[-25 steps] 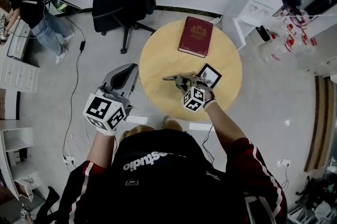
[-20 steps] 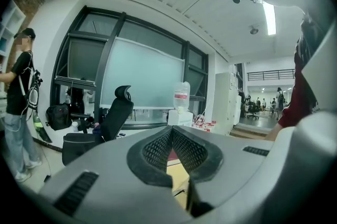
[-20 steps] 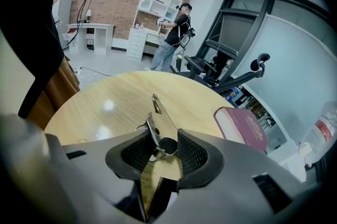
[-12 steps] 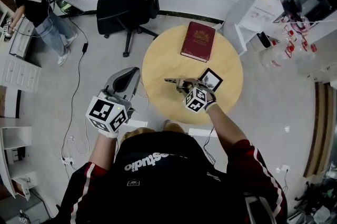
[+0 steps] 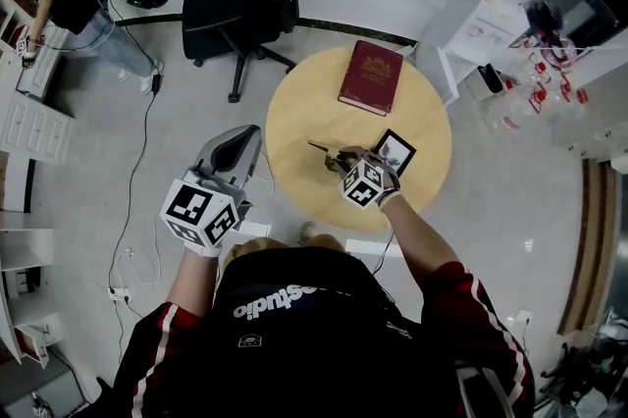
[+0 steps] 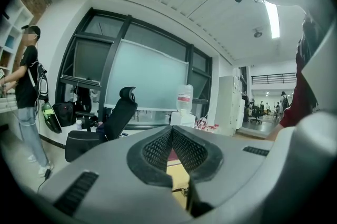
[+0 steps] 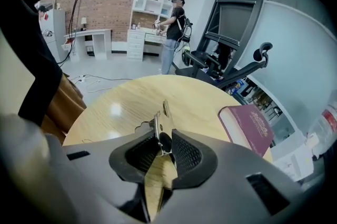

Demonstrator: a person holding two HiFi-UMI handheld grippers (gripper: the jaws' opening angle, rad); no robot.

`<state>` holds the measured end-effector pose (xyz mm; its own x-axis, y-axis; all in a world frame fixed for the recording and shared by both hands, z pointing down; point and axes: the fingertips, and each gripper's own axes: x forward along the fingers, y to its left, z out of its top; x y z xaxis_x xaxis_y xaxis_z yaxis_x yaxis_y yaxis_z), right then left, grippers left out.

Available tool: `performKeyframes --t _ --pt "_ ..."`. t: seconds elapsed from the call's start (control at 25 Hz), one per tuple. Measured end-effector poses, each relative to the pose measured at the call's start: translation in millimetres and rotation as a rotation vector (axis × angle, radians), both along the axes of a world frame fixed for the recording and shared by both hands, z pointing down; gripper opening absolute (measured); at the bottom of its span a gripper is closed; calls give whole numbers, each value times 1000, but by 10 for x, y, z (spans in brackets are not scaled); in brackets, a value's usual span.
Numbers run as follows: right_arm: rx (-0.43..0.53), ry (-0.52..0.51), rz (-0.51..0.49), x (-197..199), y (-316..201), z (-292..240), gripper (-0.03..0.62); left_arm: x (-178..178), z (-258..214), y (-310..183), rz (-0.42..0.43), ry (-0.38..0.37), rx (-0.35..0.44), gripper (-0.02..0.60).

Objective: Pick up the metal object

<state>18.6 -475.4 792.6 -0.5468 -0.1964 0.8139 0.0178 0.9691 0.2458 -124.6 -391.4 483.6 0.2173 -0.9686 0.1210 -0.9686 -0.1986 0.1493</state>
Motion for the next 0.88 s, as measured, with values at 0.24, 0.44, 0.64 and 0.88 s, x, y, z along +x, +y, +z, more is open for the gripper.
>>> performKeyframes --t 0.24,0.44,0.64,0.88 --pt "-18 -19 23 -35 53 -83 92 -22 -14 53 -6 2 5 17" --pt "-68 -31 54 -10 55 -124 94 -2 -48 66 -2 0 6 17" --pt "-62 -47 74 -35 37 -164 71 15 -53 57 4 0 6 17" --pt "-36 -49 72 -35 -47 -182 34 66 -37 13 17 -5 3 17"
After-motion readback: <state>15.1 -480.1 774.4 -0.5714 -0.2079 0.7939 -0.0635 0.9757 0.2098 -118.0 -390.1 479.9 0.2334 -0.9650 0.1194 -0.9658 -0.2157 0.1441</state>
